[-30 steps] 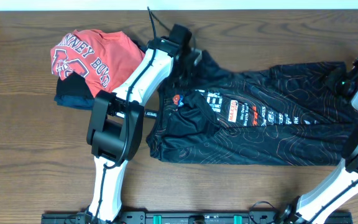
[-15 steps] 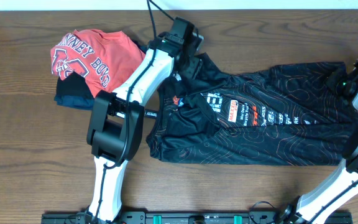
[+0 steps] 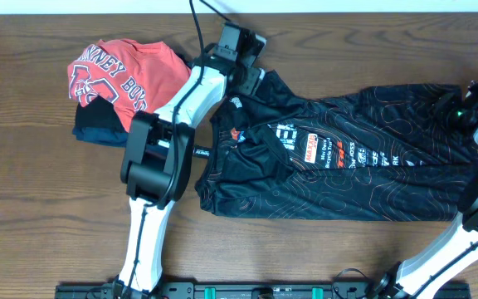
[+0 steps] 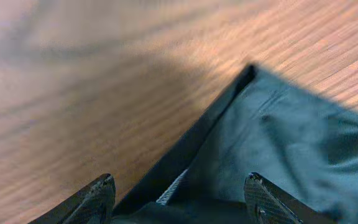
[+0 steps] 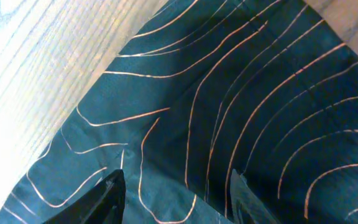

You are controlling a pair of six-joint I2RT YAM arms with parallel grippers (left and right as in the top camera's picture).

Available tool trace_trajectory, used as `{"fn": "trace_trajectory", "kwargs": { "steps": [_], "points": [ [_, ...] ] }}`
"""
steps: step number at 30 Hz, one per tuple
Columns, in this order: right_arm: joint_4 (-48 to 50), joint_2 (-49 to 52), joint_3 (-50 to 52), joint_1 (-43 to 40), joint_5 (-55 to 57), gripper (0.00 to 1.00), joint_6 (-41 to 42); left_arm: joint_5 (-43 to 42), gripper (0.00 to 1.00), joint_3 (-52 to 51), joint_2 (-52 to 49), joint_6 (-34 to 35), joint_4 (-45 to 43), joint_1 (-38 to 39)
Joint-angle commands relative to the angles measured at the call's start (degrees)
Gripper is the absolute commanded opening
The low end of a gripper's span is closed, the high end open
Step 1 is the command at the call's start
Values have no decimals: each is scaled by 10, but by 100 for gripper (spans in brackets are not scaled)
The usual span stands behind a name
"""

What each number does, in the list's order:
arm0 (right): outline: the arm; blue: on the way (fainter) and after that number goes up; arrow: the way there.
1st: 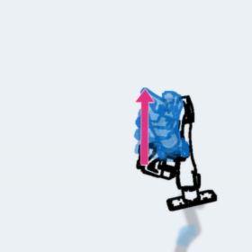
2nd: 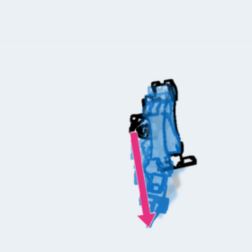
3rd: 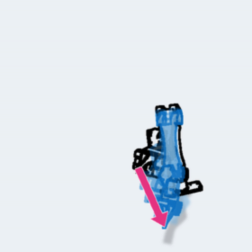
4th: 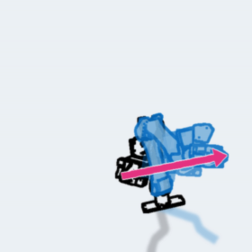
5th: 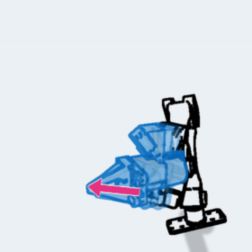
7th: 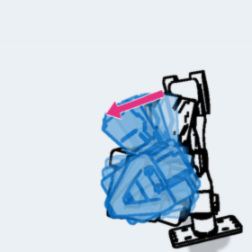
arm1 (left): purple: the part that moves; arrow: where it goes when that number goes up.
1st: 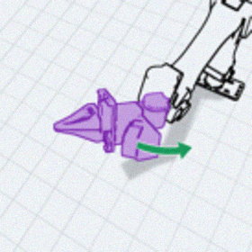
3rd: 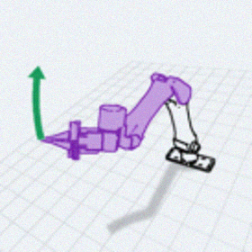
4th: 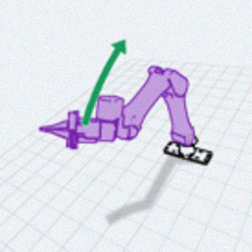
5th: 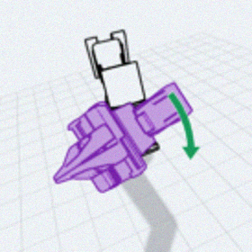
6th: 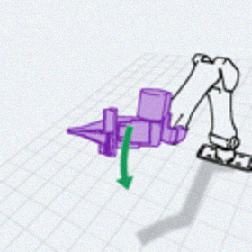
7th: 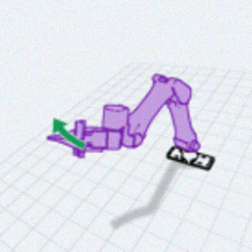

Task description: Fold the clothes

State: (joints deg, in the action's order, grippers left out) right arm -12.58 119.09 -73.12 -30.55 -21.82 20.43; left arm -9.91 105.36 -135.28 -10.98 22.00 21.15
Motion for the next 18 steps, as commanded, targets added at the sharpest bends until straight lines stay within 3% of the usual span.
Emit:
{"fn": "trace_trajectory", "kwargs": {
  "steps": [1, 6, 11, 14, 18],
  "points": [
    [-14, 2, 5, -13, -12, 55, 5, 1, 69, 2, -17, -10, -3, -2],
    [-21, -5, 5, -37, -27, 57, -8, 1, 66, 2, -22, -8, -3, -2],
    [-22, -20, 5, -67, -29, 57, -8, -11, 38, 2, -22, -8, 2, -2],
    [-22, -35, 5, -80, -33, 57, -8, -15, 8, 2, -22, -8, 2, -2],
    [-20, -58, 5, -87, -33, 58, -13, -14, 6, 2, -6, -8, 2, -2]
  ]
}}
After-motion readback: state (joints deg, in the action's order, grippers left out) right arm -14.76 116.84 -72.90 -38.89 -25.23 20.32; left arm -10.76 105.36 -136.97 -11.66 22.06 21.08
